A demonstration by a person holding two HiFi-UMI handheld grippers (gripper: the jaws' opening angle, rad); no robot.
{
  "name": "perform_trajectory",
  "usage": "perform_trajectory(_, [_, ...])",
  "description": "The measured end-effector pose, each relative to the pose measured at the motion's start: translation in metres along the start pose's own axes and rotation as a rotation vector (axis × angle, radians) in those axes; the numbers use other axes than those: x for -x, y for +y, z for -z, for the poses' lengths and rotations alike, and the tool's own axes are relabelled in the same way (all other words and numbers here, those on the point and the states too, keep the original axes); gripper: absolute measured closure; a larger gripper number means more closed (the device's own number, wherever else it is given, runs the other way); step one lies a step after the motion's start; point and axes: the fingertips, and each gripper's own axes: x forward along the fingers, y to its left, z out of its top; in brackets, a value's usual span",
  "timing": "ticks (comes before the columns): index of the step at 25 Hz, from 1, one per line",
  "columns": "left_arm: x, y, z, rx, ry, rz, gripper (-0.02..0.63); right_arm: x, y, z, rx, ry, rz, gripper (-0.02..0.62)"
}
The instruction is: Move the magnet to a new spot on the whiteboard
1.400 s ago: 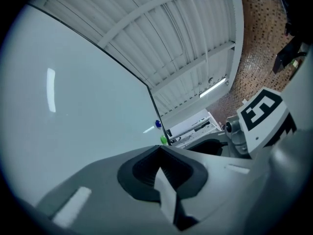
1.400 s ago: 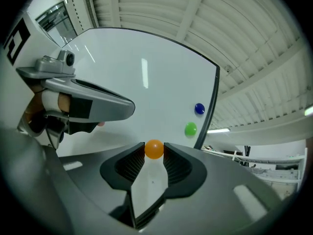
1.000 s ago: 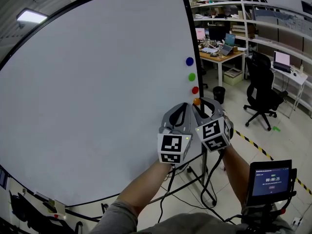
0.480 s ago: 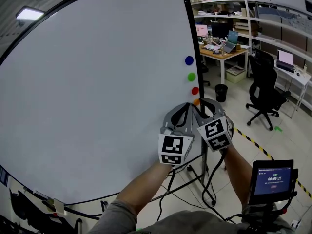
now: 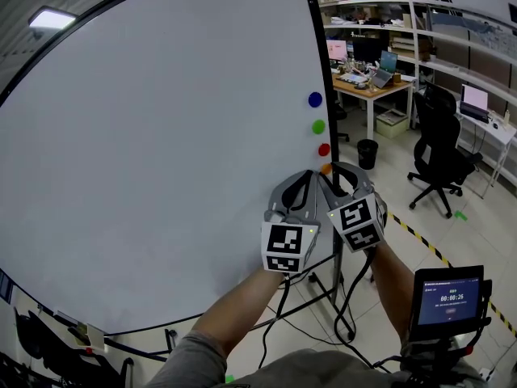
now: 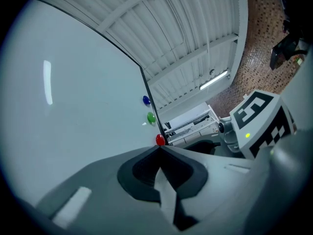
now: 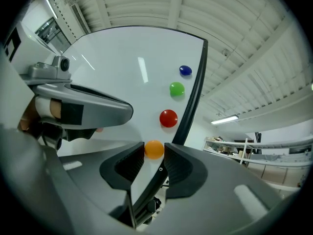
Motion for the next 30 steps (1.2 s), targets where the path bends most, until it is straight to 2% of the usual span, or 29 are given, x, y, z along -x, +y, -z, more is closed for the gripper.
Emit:
perform_trajectory(4, [0.041, 0.000, -0.010, 0.018, 0.010, -0.016, 0.609, 0.033, 0.025, -0.020, -0.002, -0.025, 0.012, 0.466])
perform_trajectory(7, [0.042, 0.002, -0.006, 0.024, 0.019, -0.023, 0.609, 0.034, 0.028, -0.021, -0.009, -0.028, 0.009, 0.482])
perform_trajectory(12, [0.048, 0.007, 0.001, 0.023, 0.028, -0.042, 0.609, 0.033, 0.040, -0.020, -0.021, -0.039, -0.006, 0.546])
perform_trajectory(16, [0.063, 0.019, -0.003, 0.027, 0.043, -0.075, 0.609, 0.037, 0.059, -0.034, -0.020, -0.047, -0.036, 0.586])
perform_trajectory(24, [0.158, 0.053, -0.017, 0.054, 0.077, -0.153, 0.609, 0.060, 0.146, -0.081, -0.049, -0.073, -0.111, 0.588])
perform_trajectory(30, [0.235, 0.074, -0.021, 0.084, 0.113, -0.219, 0.609, 0.081, 0.214, -0.106, -0.122, -0.073, -0.189, 0.589])
